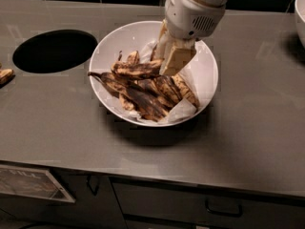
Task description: Pick banana from white bowl
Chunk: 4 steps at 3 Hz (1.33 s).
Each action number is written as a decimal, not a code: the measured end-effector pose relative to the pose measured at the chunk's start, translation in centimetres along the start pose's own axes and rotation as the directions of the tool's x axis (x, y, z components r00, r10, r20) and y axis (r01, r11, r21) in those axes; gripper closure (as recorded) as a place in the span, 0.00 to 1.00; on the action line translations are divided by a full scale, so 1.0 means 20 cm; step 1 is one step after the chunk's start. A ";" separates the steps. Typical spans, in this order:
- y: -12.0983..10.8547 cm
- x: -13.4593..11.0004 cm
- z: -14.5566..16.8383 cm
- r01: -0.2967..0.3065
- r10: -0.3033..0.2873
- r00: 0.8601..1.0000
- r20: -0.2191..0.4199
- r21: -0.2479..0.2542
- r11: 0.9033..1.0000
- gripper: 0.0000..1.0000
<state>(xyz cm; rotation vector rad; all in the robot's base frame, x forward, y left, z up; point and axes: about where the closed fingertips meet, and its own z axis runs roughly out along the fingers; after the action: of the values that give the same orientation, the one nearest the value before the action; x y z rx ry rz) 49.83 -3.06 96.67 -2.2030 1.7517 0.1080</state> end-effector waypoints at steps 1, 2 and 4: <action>0.02 -0.05 -0.09 0.026 -0.026 1.000 0.000 0.046 0.999 1.00; 0.03 -0.10 -0.17 0.054 -0.054 0.999 0.000 0.083 0.995 1.00; 0.07 -0.21 -0.30 0.111 -0.111 0.994 -0.008 0.148 0.983 1.00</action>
Offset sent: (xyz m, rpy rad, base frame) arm -0.0270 0.0094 0.0495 0.0109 -0.1201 0.0536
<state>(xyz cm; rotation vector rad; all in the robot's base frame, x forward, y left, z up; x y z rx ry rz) 46.60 -1.26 103.08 -2.1862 1.5778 -0.0469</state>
